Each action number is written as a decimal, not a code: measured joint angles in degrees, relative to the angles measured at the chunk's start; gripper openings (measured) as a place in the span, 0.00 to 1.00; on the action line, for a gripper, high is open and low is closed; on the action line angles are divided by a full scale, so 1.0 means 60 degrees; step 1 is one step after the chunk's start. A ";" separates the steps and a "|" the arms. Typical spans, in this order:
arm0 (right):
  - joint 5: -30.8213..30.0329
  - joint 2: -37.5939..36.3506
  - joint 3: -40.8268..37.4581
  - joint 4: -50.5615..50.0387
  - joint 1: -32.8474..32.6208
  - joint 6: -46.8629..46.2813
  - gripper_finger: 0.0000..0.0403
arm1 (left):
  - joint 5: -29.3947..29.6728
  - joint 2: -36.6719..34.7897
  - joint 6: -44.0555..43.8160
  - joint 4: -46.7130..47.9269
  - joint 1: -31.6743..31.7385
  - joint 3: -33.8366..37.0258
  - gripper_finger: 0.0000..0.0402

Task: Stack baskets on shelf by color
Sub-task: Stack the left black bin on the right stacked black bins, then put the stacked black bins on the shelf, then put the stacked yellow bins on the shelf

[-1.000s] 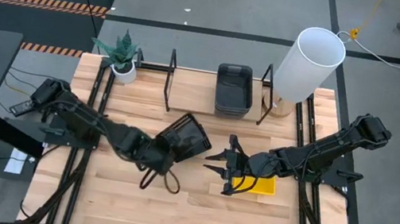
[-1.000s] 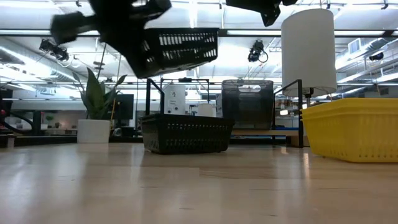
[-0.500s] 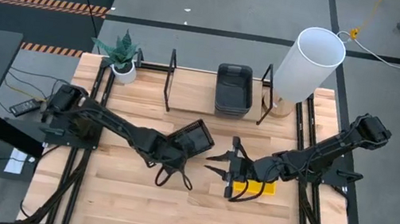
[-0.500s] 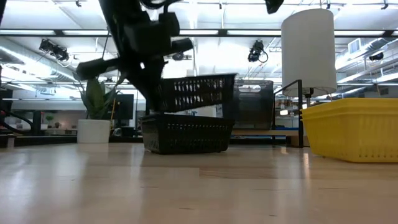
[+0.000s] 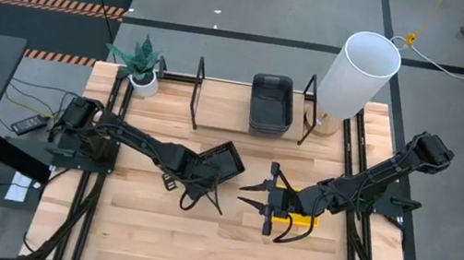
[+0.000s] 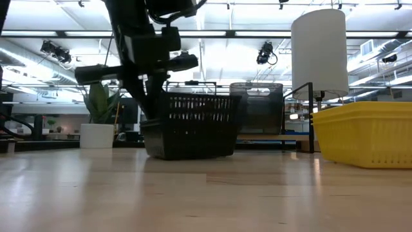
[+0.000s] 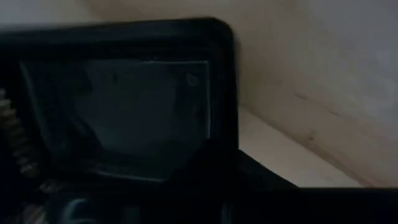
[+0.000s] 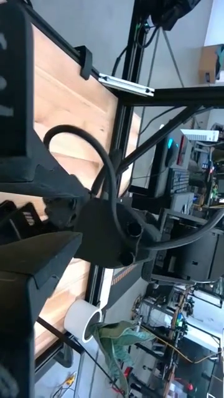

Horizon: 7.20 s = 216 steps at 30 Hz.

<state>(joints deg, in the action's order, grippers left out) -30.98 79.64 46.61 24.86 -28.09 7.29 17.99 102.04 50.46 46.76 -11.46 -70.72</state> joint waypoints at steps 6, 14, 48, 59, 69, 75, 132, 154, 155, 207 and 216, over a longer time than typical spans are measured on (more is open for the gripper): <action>0.0018 0.0000 0.0000 -0.0004 -0.0001 -0.0004 0.26 | -0.0214 -0.0004 0.0437 0.0069 0.0000 -0.0004 0.26; 0.0095 0.0000 0.0000 -0.0011 -0.0001 -0.0011 0.26 | -0.0593 -0.0004 -0.1157 0.0169 0.0000 -0.0004 0.48; 0.0100 0.0000 0.0000 -0.0012 0.0003 -0.0186 0.26 | 0.0250 -0.0098 -0.3589 -0.0307 -0.0491 0.0426 0.35; 0.0102 0.0000 0.0000 -0.0011 0.0003 -0.0186 0.26 | 0.0056 -0.0098 -0.4793 -0.0643 -0.0430 0.0627 0.13; 0.0098 0.0000 0.0000 -0.0011 0.0003 -0.0186 0.26 | -0.0674 -0.0183 -0.6011 0.0263 -0.0600 0.0210 0.05; 0.0098 0.0000 0.0000 -0.0021 0.0003 -0.0182 0.26 | -0.0295 -0.0619 -0.6618 0.0704 -0.0315 -0.0338 0.05; 0.0098 -0.0004 0.0004 0.0066 0.0006 -0.0114 0.26 | -0.0746 -0.0586 -0.5381 0.0403 0.4207 -0.0892 0.07; -0.0782 -0.0144 0.0004 -0.0193 -0.0663 -0.0033 0.26 | -0.0334 -0.0632 -0.5360 -0.0208 0.4466 -0.0896 0.37; -0.0954 -0.0229 0.0004 -0.0282 -0.0792 -0.0036 0.26 | -0.0407 -0.0656 -0.5365 -0.0229 0.4466 -0.0896 0.37; -0.3752 -0.0484 0.0000 -0.0586 -0.1870 0.0062 0.20 | -0.1668 0.2303 -0.4125 -0.9773 0.5268 -0.0911 0.13; -0.4518 -0.0481 0.0000 -0.0615 -0.2280 0.0324 0.20 | -0.2163 0.1964 -0.4033 -0.9635 0.5242 -0.0893 0.11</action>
<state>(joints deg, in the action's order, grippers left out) -58.09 76.75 46.61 21.17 -41.77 9.23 5.01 113.82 26.26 -11.05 19.99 -76.08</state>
